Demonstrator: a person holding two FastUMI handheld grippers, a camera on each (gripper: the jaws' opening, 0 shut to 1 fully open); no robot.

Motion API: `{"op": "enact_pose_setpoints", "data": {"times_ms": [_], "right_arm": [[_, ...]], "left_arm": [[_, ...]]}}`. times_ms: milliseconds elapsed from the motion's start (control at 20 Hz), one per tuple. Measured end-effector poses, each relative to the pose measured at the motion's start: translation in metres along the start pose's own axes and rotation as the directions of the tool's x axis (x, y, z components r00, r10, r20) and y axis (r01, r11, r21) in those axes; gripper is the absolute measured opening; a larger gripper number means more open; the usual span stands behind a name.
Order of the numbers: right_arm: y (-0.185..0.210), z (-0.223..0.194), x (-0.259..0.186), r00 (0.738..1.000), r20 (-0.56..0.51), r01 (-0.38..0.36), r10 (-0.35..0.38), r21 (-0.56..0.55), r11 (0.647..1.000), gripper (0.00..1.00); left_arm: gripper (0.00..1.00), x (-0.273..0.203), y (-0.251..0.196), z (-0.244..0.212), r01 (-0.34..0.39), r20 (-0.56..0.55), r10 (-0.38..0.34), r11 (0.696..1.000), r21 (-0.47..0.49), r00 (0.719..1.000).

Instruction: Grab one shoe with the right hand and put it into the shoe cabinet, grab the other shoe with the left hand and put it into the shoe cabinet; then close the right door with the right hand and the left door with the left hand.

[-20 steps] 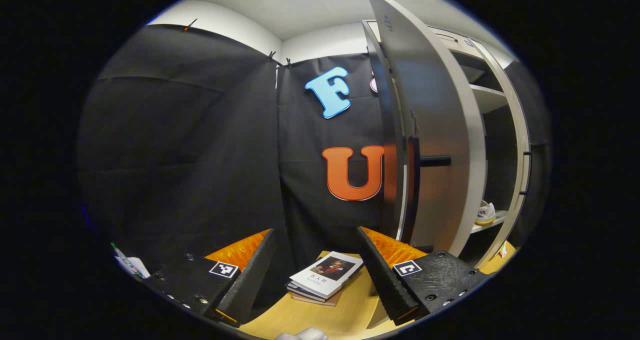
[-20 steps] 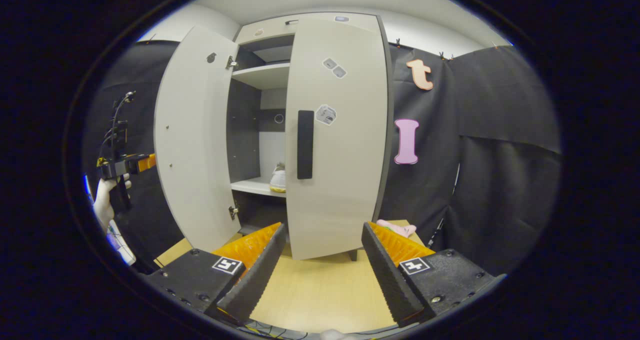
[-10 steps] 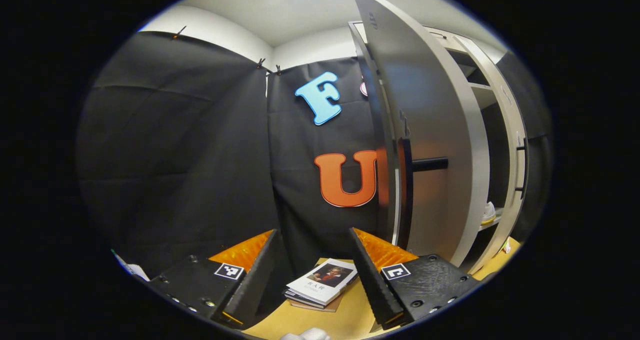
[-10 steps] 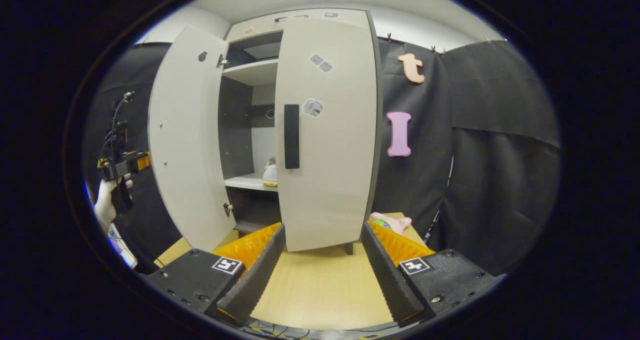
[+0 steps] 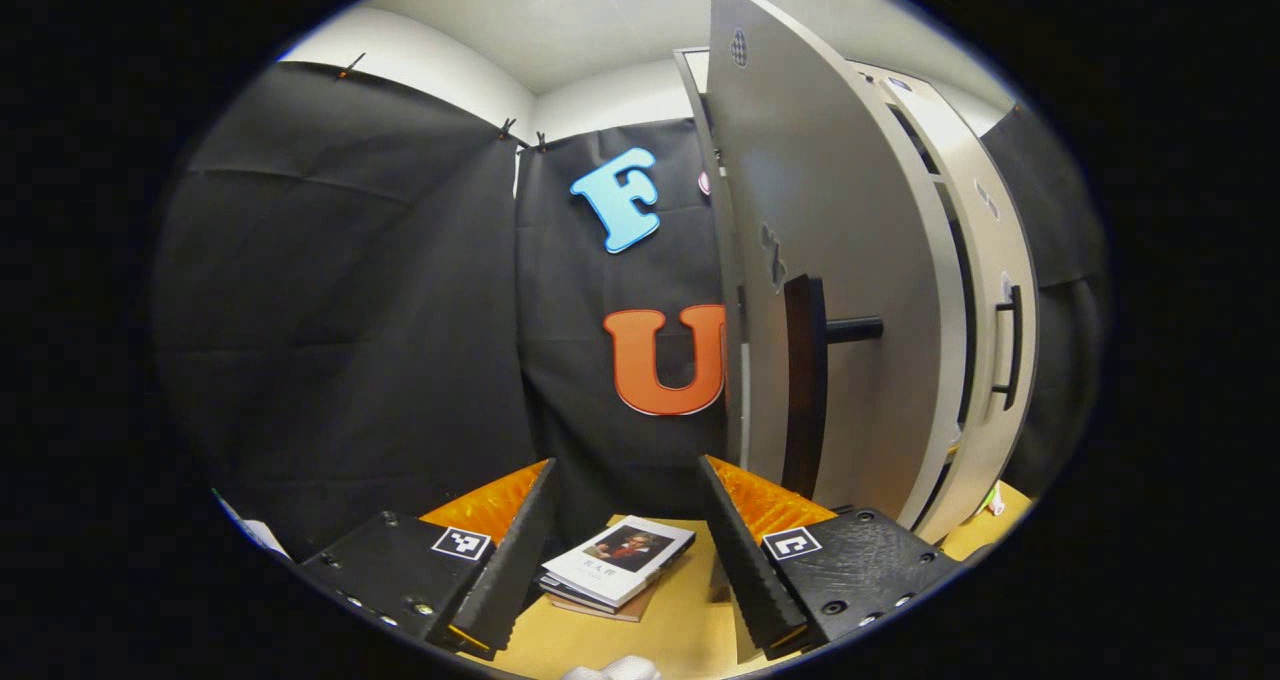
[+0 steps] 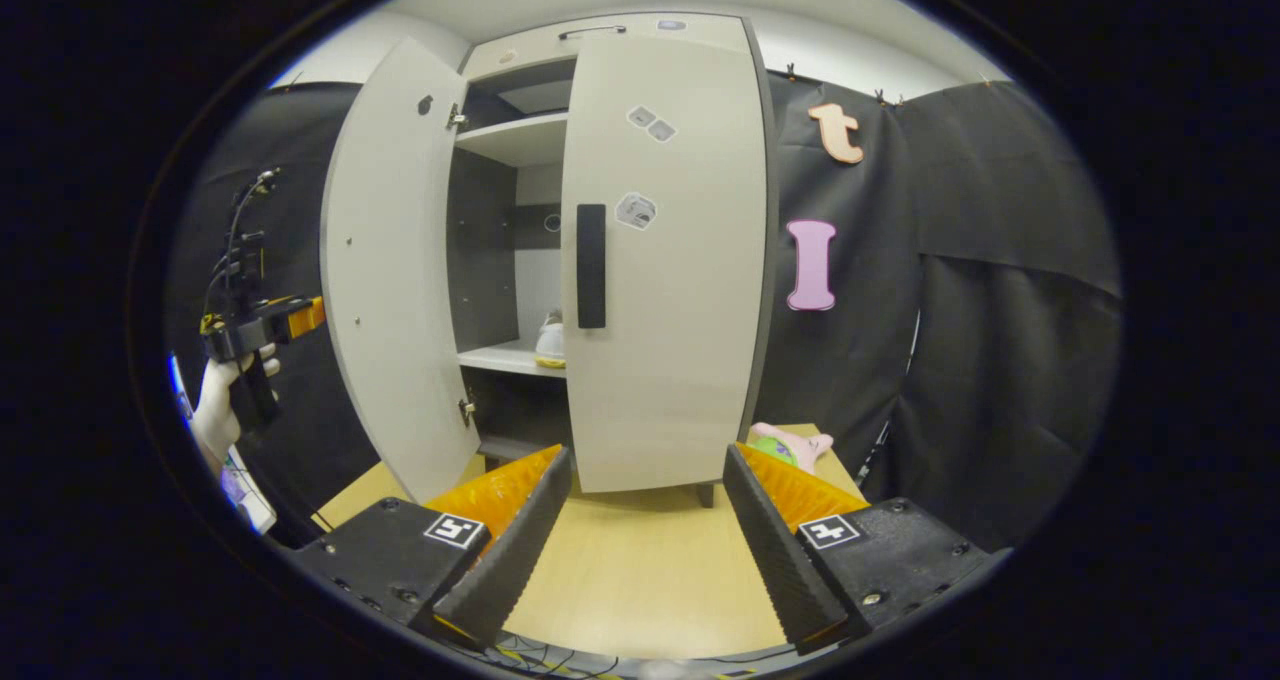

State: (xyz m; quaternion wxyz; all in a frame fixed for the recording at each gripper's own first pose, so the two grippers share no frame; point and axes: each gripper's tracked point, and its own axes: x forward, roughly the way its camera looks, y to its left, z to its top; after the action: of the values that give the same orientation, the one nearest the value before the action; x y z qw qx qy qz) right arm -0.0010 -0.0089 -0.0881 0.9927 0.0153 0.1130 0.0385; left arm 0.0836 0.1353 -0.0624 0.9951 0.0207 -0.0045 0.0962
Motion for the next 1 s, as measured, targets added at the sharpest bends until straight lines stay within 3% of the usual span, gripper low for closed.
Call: {"op": "enact_pose_setpoints", "data": {"times_ms": [300,350,400,500,650,1000], "right_arm": [[-0.013,0.001,0.001,1.0,-0.001,-0.003,0.003,0.002,1.0,0.99],[-0.015,0.001,0.0,1.0,-0.001,-0.004,0.004,0.004,1.0,0.99],[-0.017,0.002,0.001,1.0,0.001,-0.004,0.004,0.006,1.0,1.0],[-0.023,0.003,0.001,1.0,0.004,-0.003,0.003,0.007,1.0,0.99],[-0.033,0.005,-0.002,1.0,0.009,0.006,-0.006,0.009,1.0,0.99],[-0.055,0.014,-0.002,0.999,0.03,0.043,-0.044,0.017,0.999,0.99]], "left_arm": [[0.83,0.0,-0.05,-0.001,0.076,-0.005,-0.076,0.997,-0.032,0.997],[0.73,0.001,-0.06,-0.001,0.086,-0.01,-0.087,0.995,-0.04,0.996],[0.83,0.002,-0.071,-0.002,0.1,-0.013,-0.101,0.994,-0.046,0.995],[0.84,0.004,-0.092,-0.002,0.124,-0.023,-0.125,0.991,-0.043,0.992],[0.97,0.006,-0.113,-0.002,0.153,-0.027,-0.154,0.987,-0.049,0.988],[0.96,-0.012,-0.104,-0.006,0.119,-0.048,-0.119,0.993,-0.018,0.992]]}}
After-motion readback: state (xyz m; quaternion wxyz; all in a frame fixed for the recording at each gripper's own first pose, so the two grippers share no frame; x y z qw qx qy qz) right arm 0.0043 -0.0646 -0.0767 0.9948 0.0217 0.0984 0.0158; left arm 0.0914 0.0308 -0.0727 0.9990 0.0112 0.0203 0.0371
